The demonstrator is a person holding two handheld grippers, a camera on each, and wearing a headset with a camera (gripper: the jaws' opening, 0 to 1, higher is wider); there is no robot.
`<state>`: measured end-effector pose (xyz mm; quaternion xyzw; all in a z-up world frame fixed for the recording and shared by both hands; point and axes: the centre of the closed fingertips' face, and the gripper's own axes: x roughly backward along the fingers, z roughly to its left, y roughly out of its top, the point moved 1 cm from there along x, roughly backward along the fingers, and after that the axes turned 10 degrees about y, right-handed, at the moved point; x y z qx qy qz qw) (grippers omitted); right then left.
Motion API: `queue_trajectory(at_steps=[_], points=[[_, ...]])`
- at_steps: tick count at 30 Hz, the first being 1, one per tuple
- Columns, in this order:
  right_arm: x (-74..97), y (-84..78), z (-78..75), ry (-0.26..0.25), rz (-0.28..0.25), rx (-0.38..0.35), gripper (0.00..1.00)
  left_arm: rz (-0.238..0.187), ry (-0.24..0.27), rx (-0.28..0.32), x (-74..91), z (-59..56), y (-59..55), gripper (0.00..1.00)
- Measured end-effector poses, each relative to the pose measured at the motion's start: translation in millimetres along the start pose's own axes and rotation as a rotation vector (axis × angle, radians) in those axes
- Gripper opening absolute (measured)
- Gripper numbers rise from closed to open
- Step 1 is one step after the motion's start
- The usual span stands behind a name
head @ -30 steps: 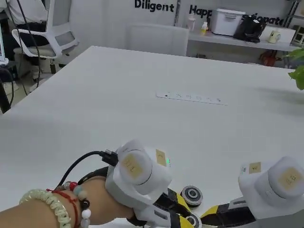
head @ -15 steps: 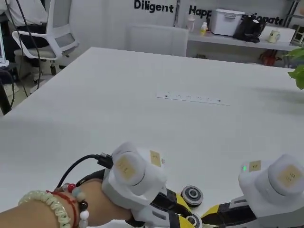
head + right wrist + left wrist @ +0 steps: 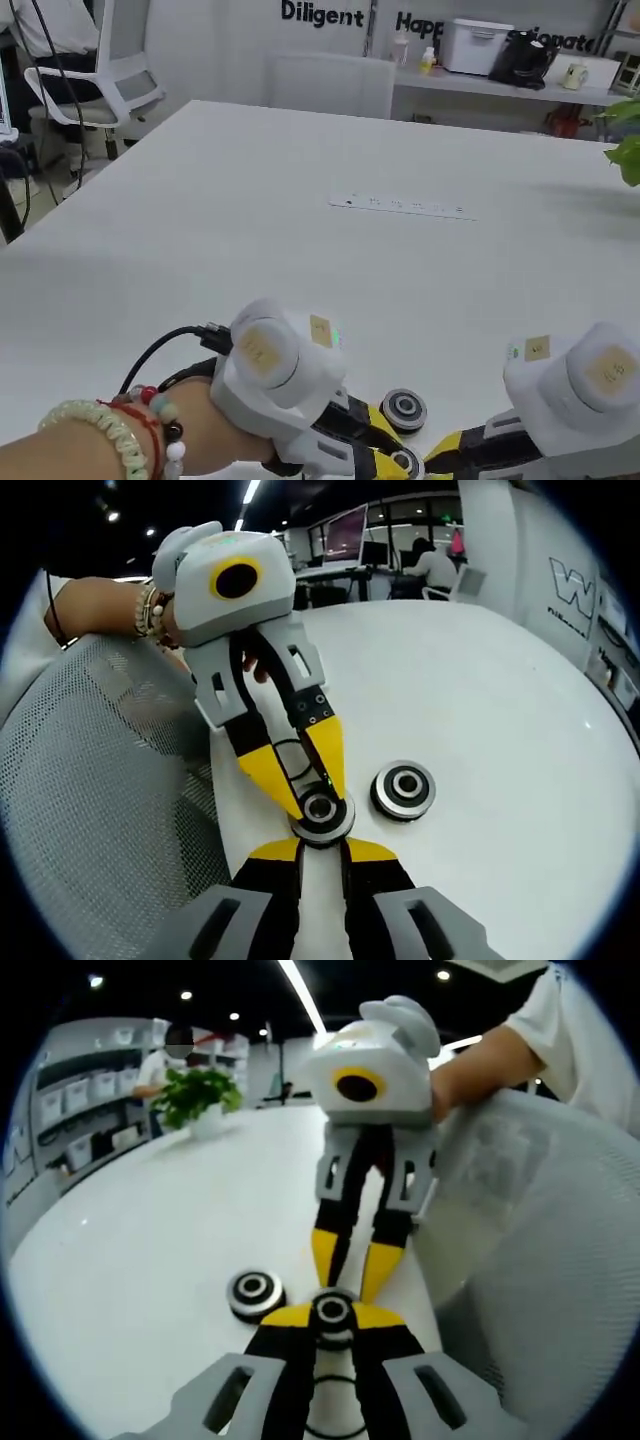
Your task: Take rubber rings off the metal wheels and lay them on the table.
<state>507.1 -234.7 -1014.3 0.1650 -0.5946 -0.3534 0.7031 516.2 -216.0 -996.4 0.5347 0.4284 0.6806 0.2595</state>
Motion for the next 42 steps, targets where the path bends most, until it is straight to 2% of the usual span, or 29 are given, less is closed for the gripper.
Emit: queue_trajectory(at_steps=[5,6,7,8,12,18,22,24,28,31,34,35,37,42], points=[[0.7,-0.4,-0.2,-0.003,0.009,0.01,0.09,0.003,0.003,0.0,0.3,0.0,-0.1,0.14],[0.9,-0.9,-0.7,-0.004,0.01,0.01,0.07,0.003,0.003,0.0,0.4,0.2,-0.3,0.14],[2.4,-3.4,-3.3,-0.019,0.026,0.014,0.0,0.003,0.003,0.001,0.4,0.2,-0.4,0.14],[1.5,-1.8,-1.8,-0.008,0.013,0.01,0.0,0.003,0.004,0.0,0.4,0.2,-0.4,0.14],[1.2,-2.0,-2.3,-0.018,0.024,0.023,0.0,0.004,0.005,0.0,0.3,0.4,-0.5,0.14],[2.8,-0.8,-7.6,-0.047,0.015,-0.028,0.0,0.008,0.015,0.005,0.1,1.8,-0.7,0.14],[4.0,-1.4,-8.2,-0.051,0.007,-0.109,0.0,0.008,0.018,0.007,0.1,1.9,-0.6,0.13],[7.6,0.2,-13.9,-0.078,-0.007,-0.126,0.0,0.008,0.017,0.007,0.2,2.0,-0.8,0.13],[17.1,13.3,-19.3,-0.071,-0.124,-0.253,0.0,0.006,0.01,0.005,-0.1,2.2,-0.7,0.13],[17.2,9.9,-21.3,-0.088,-0.101,-0.246,0.0,0.003,0.012,0.004,0.0,2.4,-0.5,0.14],[10.4,7.8,-13.6,-0.067,-0.072,-0.252,0.0,0.0,0.007,0.0,0.2,2.3,-0.2,0.13],[9.3,6.6,-10.4,-0.055,-0.057,-0.246,0.0,0.0,0.006,-0.001,0.2,2.3,-0.2,0.13],[9.6,0.6,-9.7,-0.076,-0.003,-0.239,0.0,0.014,0.0,-0.026,-0.1,2.0,0.4,0.13],[8.3,-3.0,-5.8,-0.07,0.013,-0.254,0.0,0.033,-0.005,-0.06,-0.3,1.2,0.8,0.13]])
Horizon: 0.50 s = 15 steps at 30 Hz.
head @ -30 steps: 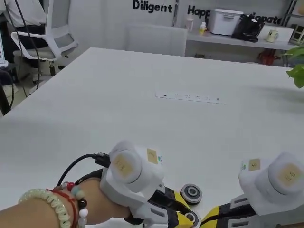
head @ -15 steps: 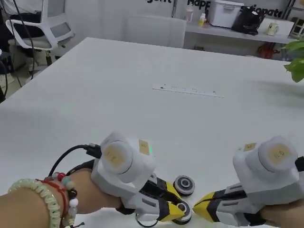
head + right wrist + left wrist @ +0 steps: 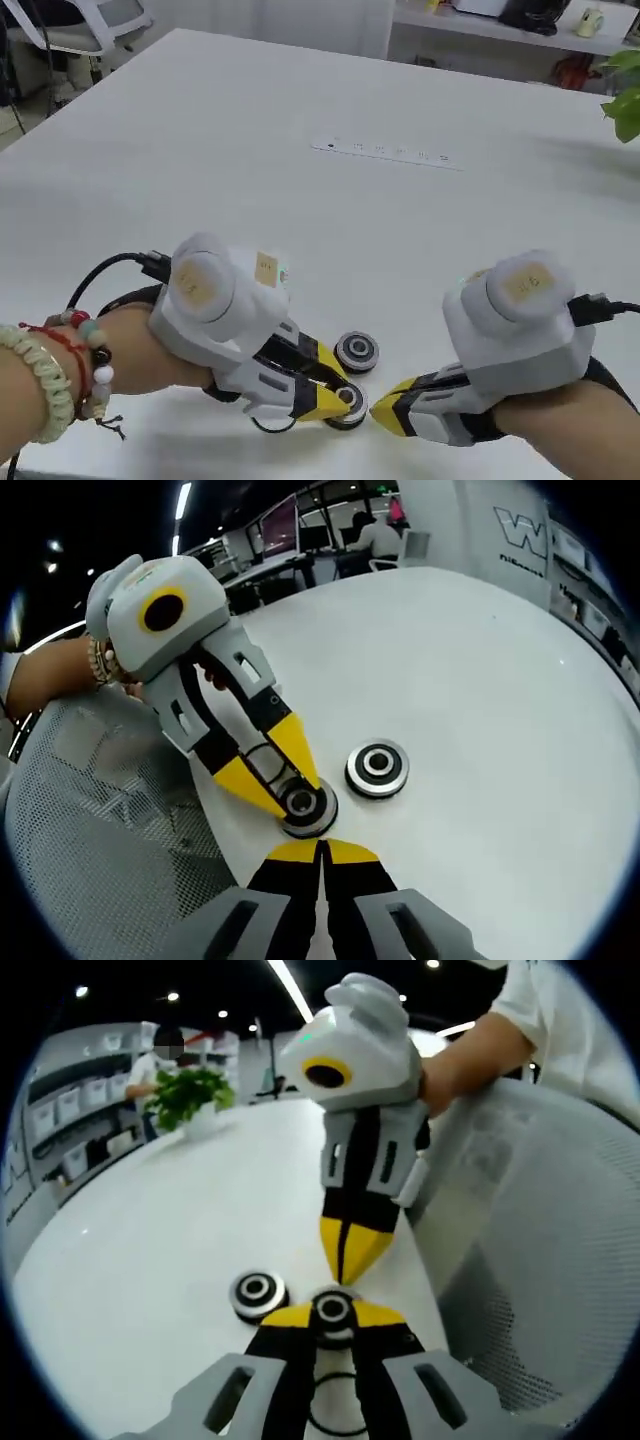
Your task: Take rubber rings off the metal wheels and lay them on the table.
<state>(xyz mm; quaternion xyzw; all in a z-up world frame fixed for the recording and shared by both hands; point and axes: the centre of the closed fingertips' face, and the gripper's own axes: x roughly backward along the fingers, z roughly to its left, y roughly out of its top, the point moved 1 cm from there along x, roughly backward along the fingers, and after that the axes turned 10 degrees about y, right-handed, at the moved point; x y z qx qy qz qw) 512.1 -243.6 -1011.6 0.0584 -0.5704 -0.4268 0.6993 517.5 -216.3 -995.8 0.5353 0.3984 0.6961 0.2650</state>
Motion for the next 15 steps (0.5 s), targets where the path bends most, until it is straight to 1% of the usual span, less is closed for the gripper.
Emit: queue_trajectory(at_steps=[1,3,5,7,8,10,12,15], points=[[-0.3,-0.4,0.8,0.003,0.0,0.001,0.0,0.0,-0.001,-0.001,0.1,0.0,0.0,0.13],[-1.8,0.0,5.4,0.031,-0.01,-0.004,0.0,-0.002,-0.003,-0.001,0.3,-0.1,0.2,0.13],[-2.5,0.8,7.0,0.041,-0.017,0.01,0.0,-0.002,-0.007,-0.001,0.3,0.0,0.4,0.13],[-3.8,-0.6,8.6,0.045,-0.006,0.023,0.0,-0.002,-0.007,-0.001,0.3,-0.1,0.5,0.13],[-4.3,-1.2,9.5,0.042,-0.003,0.039,0.0,-0.002,-0.007,-0.001,0.2,-0.1,0.6,0.13],[-3.4,-1.6,8.2,0.034,0.0,0.046,0.0,0.0,-0.008,-0.003,0.2,-0.2,0.8,0.13],[-1.8,-0.8,6.6,0.037,-0.009,0.036,0.0,0.01,-0.007,-0.014,-0.2,-0.9,1.8,0.13],[0.9,0.0,2.7,0.028,-0.021,0.025,0.01,0.023,-0.01,-0.034,-0.5,-1.7,2.5,0.13]])
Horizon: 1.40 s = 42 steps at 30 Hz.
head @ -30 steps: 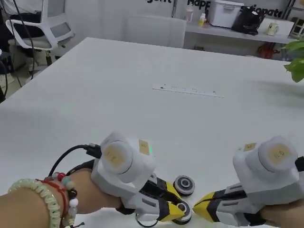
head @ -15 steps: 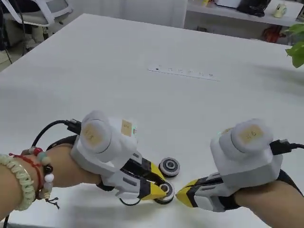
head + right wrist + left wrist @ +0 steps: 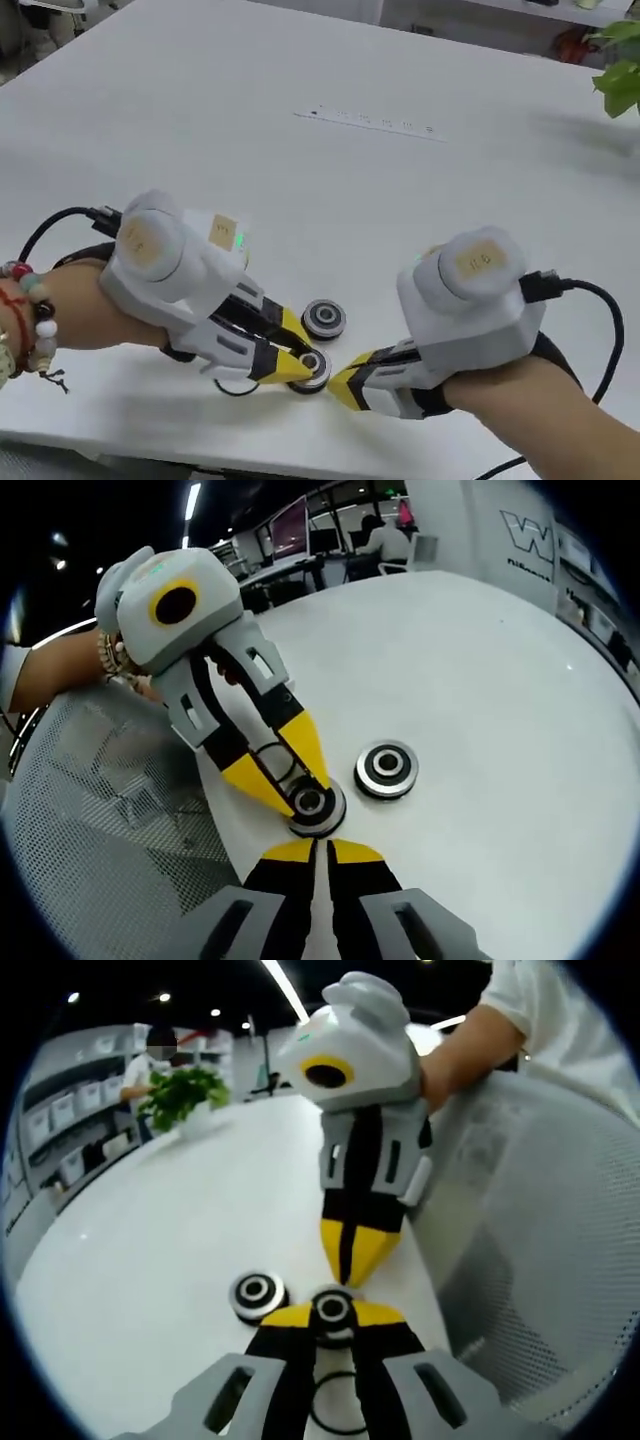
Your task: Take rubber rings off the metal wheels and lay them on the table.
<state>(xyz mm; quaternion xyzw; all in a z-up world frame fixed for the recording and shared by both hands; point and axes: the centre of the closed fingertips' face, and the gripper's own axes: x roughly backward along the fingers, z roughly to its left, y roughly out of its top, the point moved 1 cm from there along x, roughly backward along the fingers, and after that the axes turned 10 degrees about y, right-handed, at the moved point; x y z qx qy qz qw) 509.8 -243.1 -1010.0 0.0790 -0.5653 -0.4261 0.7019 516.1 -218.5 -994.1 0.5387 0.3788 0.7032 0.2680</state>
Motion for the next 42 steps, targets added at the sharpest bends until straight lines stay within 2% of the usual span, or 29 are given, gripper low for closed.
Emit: queue_trajectory(at_steps=[5,10,18,23,37,42], points=[[0.6,1.4,-0.6,0.001,-0.013,0.009,0.03,0.013,0.002,0.006,0.1,0.0,0.0,0.13],[-8.1,-3.5,7.9,0.064,-0.012,0.021,0.11,0.014,0.015,0.021,0.2,0.7,-0.4,0.13],[-4.4,5.2,1.9,0.051,-0.076,0.053,0.18,0.023,0.017,0.041,0.1,2.1,-1.0,0.13],[-8.2,2.1,4.2,0.056,-0.056,0.111,0.15,0.034,0.025,0.029,0.1,1.8,-1.5,0.13],[-9.7,3.1,1.5,0.043,-0.039,0.159,0.16,0.014,0.04,0.043,-0.3,1.5,-2.3,0.13],[-10.2,3.4,1.9,0.046,-0.024,0.19,0.15,0.016,0.043,0.02,-0.1,1.5,-2.4,0.13]])
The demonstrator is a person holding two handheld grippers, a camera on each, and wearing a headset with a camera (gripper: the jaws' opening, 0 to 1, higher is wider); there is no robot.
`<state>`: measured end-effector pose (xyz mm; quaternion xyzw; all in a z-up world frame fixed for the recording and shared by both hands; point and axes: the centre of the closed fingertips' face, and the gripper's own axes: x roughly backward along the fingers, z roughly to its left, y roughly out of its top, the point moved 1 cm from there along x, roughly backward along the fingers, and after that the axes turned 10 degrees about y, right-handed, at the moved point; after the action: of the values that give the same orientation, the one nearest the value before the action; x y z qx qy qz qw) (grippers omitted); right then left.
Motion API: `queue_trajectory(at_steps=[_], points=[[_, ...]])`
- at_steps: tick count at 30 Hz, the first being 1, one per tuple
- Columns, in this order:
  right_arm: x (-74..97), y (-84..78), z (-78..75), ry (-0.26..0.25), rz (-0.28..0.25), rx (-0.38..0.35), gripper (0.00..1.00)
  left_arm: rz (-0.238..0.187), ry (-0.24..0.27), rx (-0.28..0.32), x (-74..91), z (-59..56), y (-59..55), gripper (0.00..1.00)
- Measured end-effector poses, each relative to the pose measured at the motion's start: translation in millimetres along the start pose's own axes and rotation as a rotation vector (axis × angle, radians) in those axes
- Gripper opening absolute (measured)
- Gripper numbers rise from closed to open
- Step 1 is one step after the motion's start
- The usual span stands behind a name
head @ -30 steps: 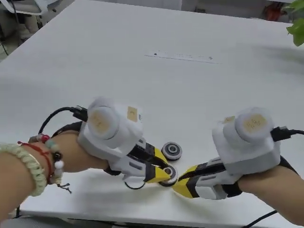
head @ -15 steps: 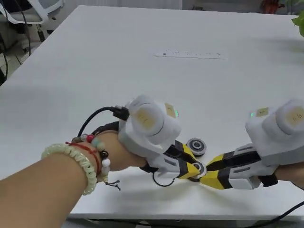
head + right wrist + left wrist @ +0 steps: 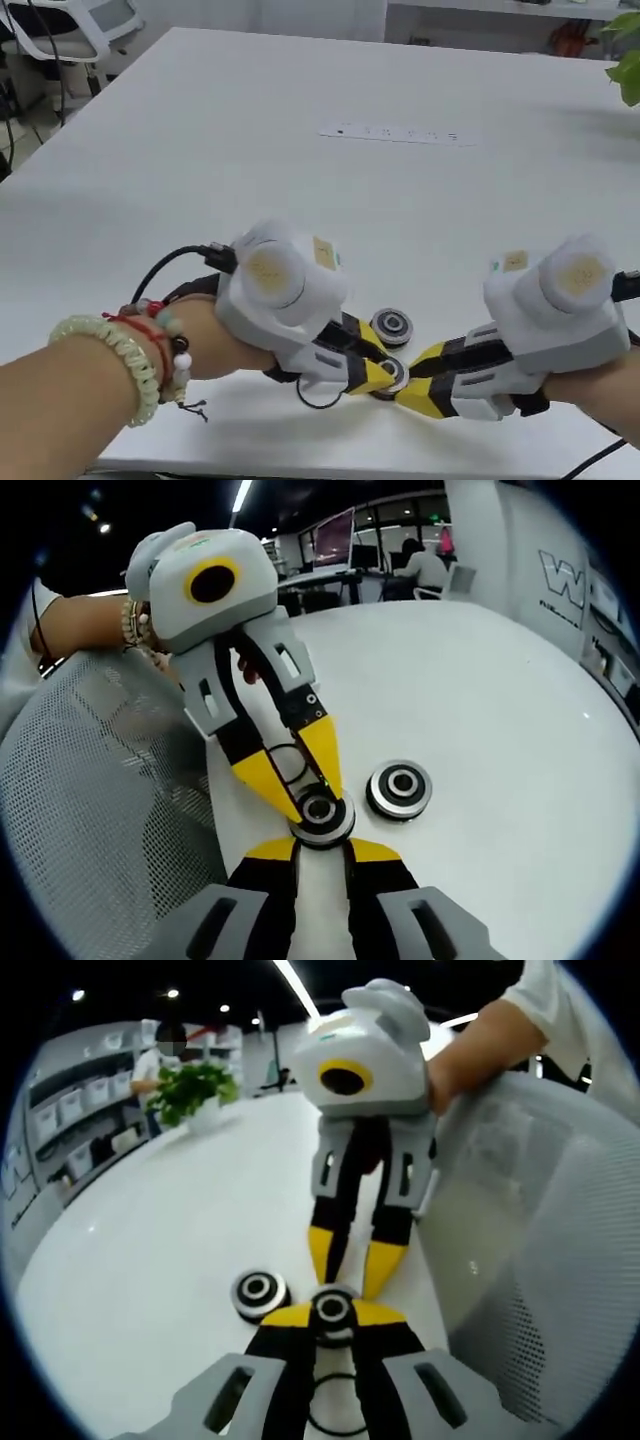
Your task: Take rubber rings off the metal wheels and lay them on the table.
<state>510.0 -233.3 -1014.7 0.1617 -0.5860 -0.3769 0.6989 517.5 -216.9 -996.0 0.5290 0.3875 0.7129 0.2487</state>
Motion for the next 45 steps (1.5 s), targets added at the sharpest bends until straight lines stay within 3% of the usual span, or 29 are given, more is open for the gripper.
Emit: queue_trajectory(at_steps=[4,5,6,10,14,17,20,21,25,27,30,36,37,39,40,45], points=[[2.8,-2.0,-0.9,-0.002,0.028,0.064,0.07,-0.002,-0.001,0.011,-0.1,0.4,-0.3,0.13],[4.2,-4.5,-7.3,-0.038,0.056,0.089,0.01,-0.003,-0.002,0.012,-0.1,0.3,-0.3,0.13],[1.2,-2.9,-2.8,-0.02,0.043,0.071,0.01,-0.005,-0.003,0.013,-0.4,0.3,-0.2,0.13],[2.6,-3.3,-1.7,-0.02,0.08,0.114,0.01,-0.005,-0.007,0.011,-0.5,-0.1,0.0,0.13],[1.7,-4.4,-3.6,-0.018,0.086,0.096,0.01,-0.006,-0.011,0.015,-0.7,0.1,0.1,0.13],[2.2,-4.8,-4.6,-0.01,0.059,0.057,0.0,-0.007,-0.013,0.026,-0.8,0.4,0.1,0.13],[1.9,-3.9,-6.1,-0.006,-0.001,-0.058,0.0,-0.008,-0.01,0.049,-0.6,1.5,0.0,0.13],[2.1,-4.2,-6.6,-0.003,-0.006,-0.092,0.0,-0.01,-0.013,0.077,-0.4,2.4,-0.1,0.13],[3.3,-4.1,-11.7,-0.009,-0.011,-0.18,0.0,-0.027,-0.013,0.082,0.1,3.3,-0.9,0.13],[3.5,-4.2,-12.1,0.006,-0.017,-0.192,0.0,-0.029,-0.015,0.079,-0.1,3.2,-0.4,0.13],[6.2,-4.1,-12.8,0.025,-0.046,-0.279,0.0,-0.03,-0.016,0.072,-0.3,3.2,0.1,0.13],[11.5,-2.8,-15.7,0.028,-0.066,-0.307,0.0,-0.033,-0.011,0.061,-1.7,2.9,1.1,0.13],[12.7,-0.7,-17.8,0.016,-0.088,-0.329,0.0,-0.033,-0.011,0.061,-1.7,2.9,1.1,0.13],[14.5,9.4,-14.5,0.067,-0.159,-0.376,0.0,-0.033,-0.005,0.067,-1.5,2.6,1.0,0.13],[17.5,5.5,-20.2,0.041,-0.14,-0.369,0.0,-0.034,-0.002,0.068,-1.5,2.3,1.0,0.13],[14.6,6.2,-15.7,0.052,-0.132,-0.384,0.0,-0.032,-0.004,0.056,-1.4,1.6,1.4,0.13]])
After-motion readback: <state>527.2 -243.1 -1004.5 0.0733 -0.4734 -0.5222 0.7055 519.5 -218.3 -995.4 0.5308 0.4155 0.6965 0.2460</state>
